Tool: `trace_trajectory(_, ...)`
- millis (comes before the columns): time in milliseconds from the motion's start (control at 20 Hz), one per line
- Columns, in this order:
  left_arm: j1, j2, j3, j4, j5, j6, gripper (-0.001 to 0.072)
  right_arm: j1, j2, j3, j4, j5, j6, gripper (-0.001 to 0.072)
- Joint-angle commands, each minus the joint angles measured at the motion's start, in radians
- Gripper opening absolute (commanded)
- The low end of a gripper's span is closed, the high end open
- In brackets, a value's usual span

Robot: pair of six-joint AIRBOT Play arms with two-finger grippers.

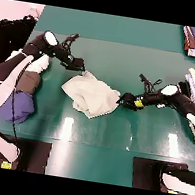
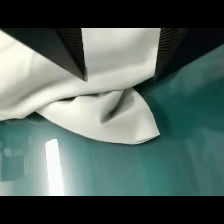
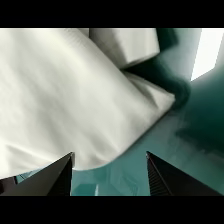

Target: Fold the shirts.

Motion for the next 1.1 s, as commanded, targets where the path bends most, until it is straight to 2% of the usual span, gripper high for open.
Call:
trace_trajectory(0,-0.007,-0.056,-0.011,-0.055,0.021,-0.002,0.0499,0.011,-0.019,0.021,0.015,-0.014,-0.002,0.0498)
trace_trajectory(100,-0.019,-0.064,-0.011,-0.057,0.055,-0.002,0.0499,0.01,-0.019,0.02,0.015,-0.014,-0.002,0.0497)
trace_trajectory(200,-0.026,-0.064,-0.01,-0.079,0.096,-0.002,0.0498,0.01,-0.019,0.02,0.015,-0.017,-0.002,0.0452)
trace_trajectory(300,-0.028,-0.064,-0.01,-0.086,0.12,-0.002,0.0495,0.011,-0.019,0.02,0.015,-0.028,-0.002,0.0446)
trace_trajectory(350,-0.028,-0.064,-0.01,-0.087,0.124,-0.002,0.0315,0.011,-0.019,0.02,0.015,-0.036,-0.002,0.0446)
trace_trajectory(400,-0.028,-0.064,-0.01,-0.085,0.126,0.0,0.0053,0.011,-0.019,0.02,0.015,-0.046,-0.002,0.0439)
trace_trajectory(450,-0.028,-0.064,-0.01,-0.086,0.128,-0.001,0.0035,0.011,-0.019,0.02,0.016,-0.058,-0.002,0.0366)
trace_trajectory(600,-0.027,-0.047,-0.002,-0.087,0.135,0.0,0.0026,0.011,-0.019,0.02,0.015,-0.101,-0.003,0.0051)
trace_trajectory(650,-0.025,-0.027,0.0,-0.086,0.148,0.0,0.0026,0.011,-0.019,0.02,0.015,-0.119,-0.011,0.0018)
trace_trajectory(900,-0.017,0.102,0.094,-0.019,0.12,0.007,0.0027,-0.002,0.032,0.02,0.014,-0.181,-0.016,0.0022)
trace_trajectory(950,-0.017,0.113,0.116,-0.021,0.097,0.007,0.0027,-0.011,0.031,0.019,0.012,-0.167,0.003,0.0151)
trace_trajectory(1000,-0.017,0.119,0.126,-0.023,0.079,0.007,0.0027,-0.018,0.016,0.02,0.016,-0.155,0.013,0.0376)
trace_trajectory(1050,-0.017,0.119,0.127,-0.024,0.068,0.007,0.0027,-0.019,-0.008,0.02,0.028,-0.142,0.013,0.0417)
